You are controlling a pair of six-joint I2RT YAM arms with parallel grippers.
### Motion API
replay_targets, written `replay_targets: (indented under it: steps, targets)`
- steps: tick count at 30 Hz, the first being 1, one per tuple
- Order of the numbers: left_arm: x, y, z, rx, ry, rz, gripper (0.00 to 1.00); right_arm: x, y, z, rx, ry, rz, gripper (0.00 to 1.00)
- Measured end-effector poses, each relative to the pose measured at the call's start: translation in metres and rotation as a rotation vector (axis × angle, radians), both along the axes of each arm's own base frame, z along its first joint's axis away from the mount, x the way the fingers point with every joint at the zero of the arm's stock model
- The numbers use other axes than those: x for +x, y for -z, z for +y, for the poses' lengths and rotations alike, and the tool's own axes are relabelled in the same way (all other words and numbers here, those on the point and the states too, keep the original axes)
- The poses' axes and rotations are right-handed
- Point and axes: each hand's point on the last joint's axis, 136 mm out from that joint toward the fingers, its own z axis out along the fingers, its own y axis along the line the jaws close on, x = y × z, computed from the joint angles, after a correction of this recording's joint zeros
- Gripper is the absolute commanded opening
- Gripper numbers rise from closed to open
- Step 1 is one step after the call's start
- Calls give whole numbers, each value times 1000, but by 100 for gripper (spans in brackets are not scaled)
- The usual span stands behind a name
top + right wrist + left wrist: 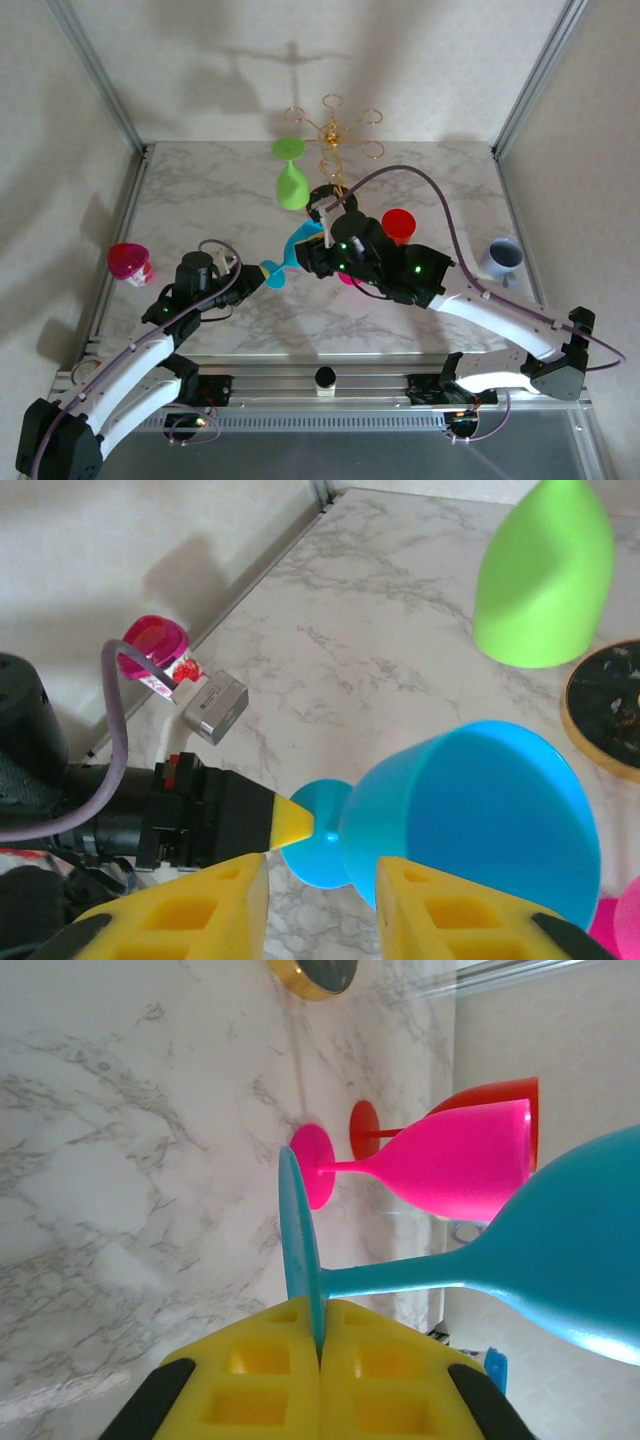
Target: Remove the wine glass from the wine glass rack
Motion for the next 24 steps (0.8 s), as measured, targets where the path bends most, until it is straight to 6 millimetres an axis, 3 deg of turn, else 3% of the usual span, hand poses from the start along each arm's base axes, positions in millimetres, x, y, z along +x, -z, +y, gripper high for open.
replay_targets:
  steps: [5, 10, 18, 24]
  targets:
    - [3, 0, -1, -38, -13, -26, 0, 8, -4, -8, 15, 3, 54, 54]
    - [5, 3, -2, -81, -29, -40, 0, 15, -5, -6, 9, -8, 82, 60]
    - [8, 0, -3, -136, -44, -68, 0, 24, 7, 7, -35, -42, 130, 62]
    - [10, -3, -4, -158, -47, -89, 0, 28, 19, 18, -71, -75, 161, 57]
